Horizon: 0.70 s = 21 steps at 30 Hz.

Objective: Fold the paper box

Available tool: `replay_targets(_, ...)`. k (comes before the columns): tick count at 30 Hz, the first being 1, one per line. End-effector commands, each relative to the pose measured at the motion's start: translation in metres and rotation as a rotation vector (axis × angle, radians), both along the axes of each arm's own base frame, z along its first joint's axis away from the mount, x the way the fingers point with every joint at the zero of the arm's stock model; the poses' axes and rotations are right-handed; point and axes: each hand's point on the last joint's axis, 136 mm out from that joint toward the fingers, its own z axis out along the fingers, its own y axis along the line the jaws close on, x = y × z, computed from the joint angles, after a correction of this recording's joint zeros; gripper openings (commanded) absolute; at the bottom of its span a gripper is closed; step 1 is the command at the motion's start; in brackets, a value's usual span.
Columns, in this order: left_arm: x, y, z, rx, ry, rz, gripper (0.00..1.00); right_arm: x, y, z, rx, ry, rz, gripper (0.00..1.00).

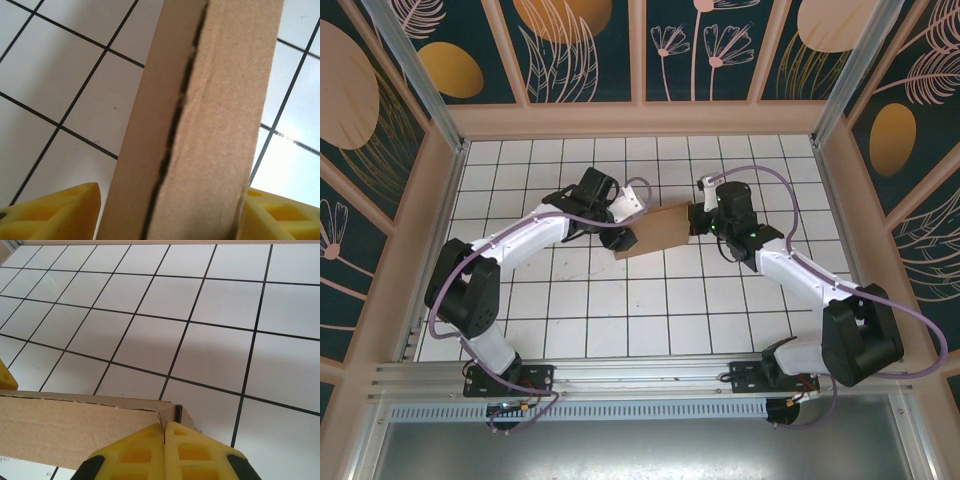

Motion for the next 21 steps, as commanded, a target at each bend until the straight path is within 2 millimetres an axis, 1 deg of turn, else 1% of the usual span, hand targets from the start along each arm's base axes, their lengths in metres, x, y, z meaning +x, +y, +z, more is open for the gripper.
replay_targets(1,-0.002,-0.004,0.015,-0.082,0.001,0.028,0.7,-0.011,-0.003,-0.021,-0.043,0.053,0.007,0.0)
replay_targets(5,0.0,-0.007,0.031,-0.138,-0.034,0.045,0.77,-0.011,-0.003,-0.024,-0.048,0.056,0.007,0.0)
replay_targets(7,0.001,-0.008,0.042,-0.166,-0.06,0.059,0.86,-0.011,-0.003,-0.025,-0.049,0.057,0.009,0.0)
replay_targets(9,0.005,-0.005,0.055,-0.194,-0.1,0.098,0.98,-0.011,-0.003,-0.026,-0.051,0.057,0.007,0.0)
replay_targets(12,0.014,0.005,0.078,-0.247,-0.177,0.199,0.99,-0.01,-0.003,-0.024,-0.049,0.055,0.008,0.0)
replay_targets(15,0.025,0.023,0.097,-0.278,-0.242,0.354,0.99,-0.009,-0.001,-0.022,-0.044,0.054,0.01,0.0)
replay_targets(18,0.025,0.043,0.108,-0.278,-0.272,0.462,0.99,-0.009,-0.001,-0.023,-0.043,0.064,0.006,0.0)
replay_targets(20,0.021,0.05,0.112,-0.271,-0.26,0.501,0.99,-0.009,-0.001,-0.023,-0.043,0.067,0.005,0.0)
replay_targets(21,0.016,0.052,0.11,-0.261,-0.246,0.498,0.93,-0.008,-0.001,-0.023,-0.043,0.069,0.005,0.0)
